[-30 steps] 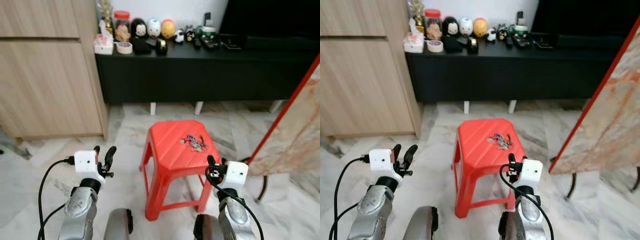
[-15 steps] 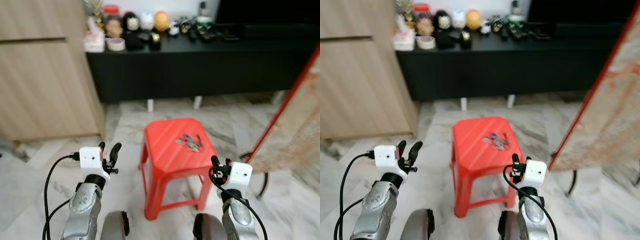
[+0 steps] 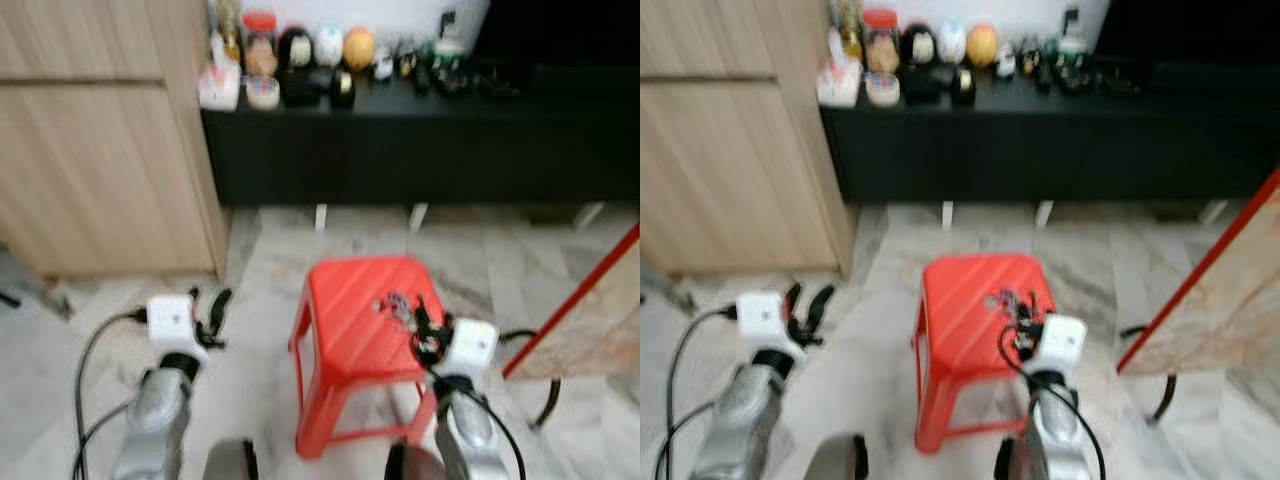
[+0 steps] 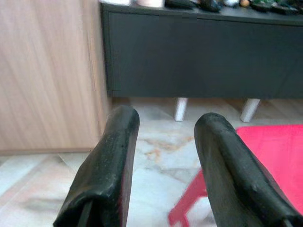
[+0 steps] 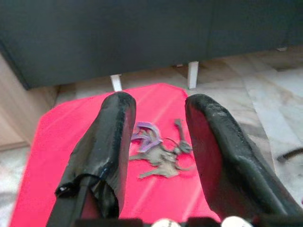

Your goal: Hang keys on a hook

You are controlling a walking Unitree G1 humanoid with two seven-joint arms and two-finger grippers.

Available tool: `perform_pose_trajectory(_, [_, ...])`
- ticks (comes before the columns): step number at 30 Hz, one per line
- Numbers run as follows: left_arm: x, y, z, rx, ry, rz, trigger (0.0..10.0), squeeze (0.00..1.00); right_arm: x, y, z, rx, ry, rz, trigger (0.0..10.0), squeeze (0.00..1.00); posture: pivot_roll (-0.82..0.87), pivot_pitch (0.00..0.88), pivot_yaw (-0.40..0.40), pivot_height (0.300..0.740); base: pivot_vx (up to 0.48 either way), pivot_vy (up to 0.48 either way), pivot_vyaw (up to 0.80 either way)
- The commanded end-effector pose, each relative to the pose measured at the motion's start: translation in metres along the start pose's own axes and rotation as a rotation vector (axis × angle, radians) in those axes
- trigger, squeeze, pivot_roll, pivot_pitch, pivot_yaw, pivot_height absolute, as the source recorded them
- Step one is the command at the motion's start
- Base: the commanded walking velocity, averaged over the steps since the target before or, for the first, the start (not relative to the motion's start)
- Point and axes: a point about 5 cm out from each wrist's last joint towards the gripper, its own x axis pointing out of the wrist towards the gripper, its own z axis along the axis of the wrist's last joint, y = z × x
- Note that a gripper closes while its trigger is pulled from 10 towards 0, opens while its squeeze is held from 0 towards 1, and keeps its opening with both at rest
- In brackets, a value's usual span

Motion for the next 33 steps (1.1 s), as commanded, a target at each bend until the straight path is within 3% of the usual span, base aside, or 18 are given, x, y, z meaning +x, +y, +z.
perform_pose_trajectory(1, [0.0,-0.006,-0.002,-0.002,0.012,-0.025,10.0,0.0,-0.003,-0.001,-0.003,-0.007,0.012,-0.006,10.0,0.0,0.1,0.061,-0.065,0.587,0.27,0.0,0.8])
perform_pose_trajectory(5, [0.0,-0.006,-0.002,-0.002,0.01,-0.026,10.0,0.0,-0.003,-0.003,-0.006,0.05,0.022,-0.033,10.0,0.0,0.1,0.062,-0.065,0.587,0.268,0.0,0.4])
perform_pose_trajectory(8, [0.0,-0.007,-0.002,-0.005,0.01,-0.028,10.0,0.0,-0.003,-0.004,-0.006,0.015,0.026,-0.033,10.0,0.0,0.1,0.062,-0.065,0.587,0.269,0.0,0.0])
perform_pose_trajectory(20, [0.0,-0.007,-0.002,-0.005,0.012,-0.028,10.0,0.0,-0.003,-0.005,-0.006,0.02,0.027,-0.033,10.0,0.0,0.1,0.063,-0.065,0.587,0.269,0.0,0.0])
perform_pose_trajectory(33, [-0.001,-0.006,-0.002,-0.002,0.013,-0.027,10.0,0.0,-0.003,-0.015,-0.009,0.085,0.05,-0.113,10.0,0.0,0.1,0.063,-0.064,0.587,0.28,0.0,0.0])
